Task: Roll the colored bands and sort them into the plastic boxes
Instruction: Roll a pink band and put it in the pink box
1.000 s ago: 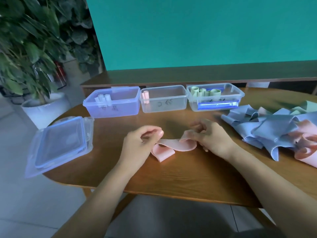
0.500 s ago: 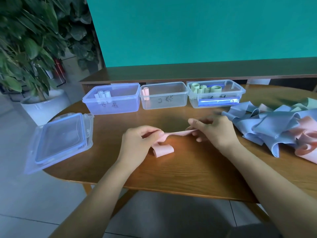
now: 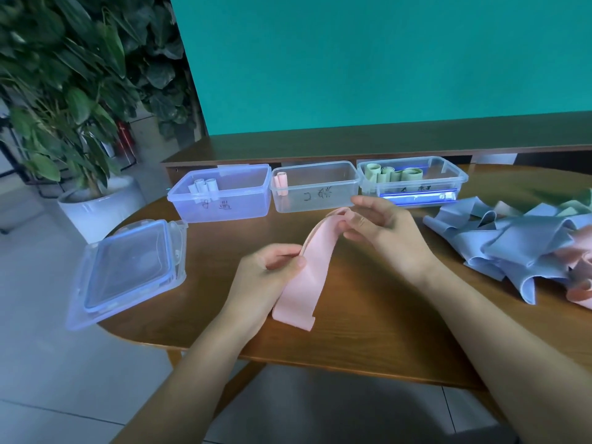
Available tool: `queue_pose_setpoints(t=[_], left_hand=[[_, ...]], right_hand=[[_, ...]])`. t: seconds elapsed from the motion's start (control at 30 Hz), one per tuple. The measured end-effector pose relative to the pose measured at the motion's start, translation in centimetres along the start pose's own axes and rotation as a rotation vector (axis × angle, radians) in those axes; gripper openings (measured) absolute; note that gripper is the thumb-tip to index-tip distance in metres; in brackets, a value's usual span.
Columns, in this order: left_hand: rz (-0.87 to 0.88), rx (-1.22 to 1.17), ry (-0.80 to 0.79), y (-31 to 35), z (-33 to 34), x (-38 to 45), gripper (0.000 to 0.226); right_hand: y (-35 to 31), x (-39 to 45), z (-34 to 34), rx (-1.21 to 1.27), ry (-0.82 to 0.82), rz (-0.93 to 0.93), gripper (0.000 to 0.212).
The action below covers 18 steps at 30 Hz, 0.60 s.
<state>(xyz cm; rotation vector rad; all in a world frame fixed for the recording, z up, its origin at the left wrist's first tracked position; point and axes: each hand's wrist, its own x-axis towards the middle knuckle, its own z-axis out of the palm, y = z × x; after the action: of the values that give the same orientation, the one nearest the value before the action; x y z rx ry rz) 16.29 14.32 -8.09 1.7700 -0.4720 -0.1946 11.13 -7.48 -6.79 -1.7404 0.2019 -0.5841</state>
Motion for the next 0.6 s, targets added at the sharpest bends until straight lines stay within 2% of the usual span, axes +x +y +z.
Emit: queue_pose_setpoints(t=[0.1,0.2,0.27,0.4,0.5,0.6], left_hand=[[0.0,-0.014,-0.016,0.0,-0.3,-0.2,0.023],[0.078,0.019,0.098,0.1,-0.5,-0.4,0.02],[0.197,0.102,0.219,0.2,-0.7,-0.5,0.018],[0.561,0.356,0.401,0.2,-0.8,-0.9,0.014],[0.812,0.399,0.311,0.1,0.3,-1.4,0.01],[0.926,0.521,0.135,-0.5,1.9,-2.1,0.012]], right_hand=[[0.1,0.1,0.3,-0.001,0.036,-0.049,0.039],[0.0,0.2,0.2,0.117,0.078,-0.07,0.038],[-0.2,0.3,0.2,0.243,0.077,-0.067,0.039],[-0.2,0.6,-0.1,0.457,0.078,-0.018,0.052],[0.0,0.8,-0.4,0.538,0.083,0.003,0.053],[0.8,1.1,-0.9,0.49,0.136,0.009,0.04]])
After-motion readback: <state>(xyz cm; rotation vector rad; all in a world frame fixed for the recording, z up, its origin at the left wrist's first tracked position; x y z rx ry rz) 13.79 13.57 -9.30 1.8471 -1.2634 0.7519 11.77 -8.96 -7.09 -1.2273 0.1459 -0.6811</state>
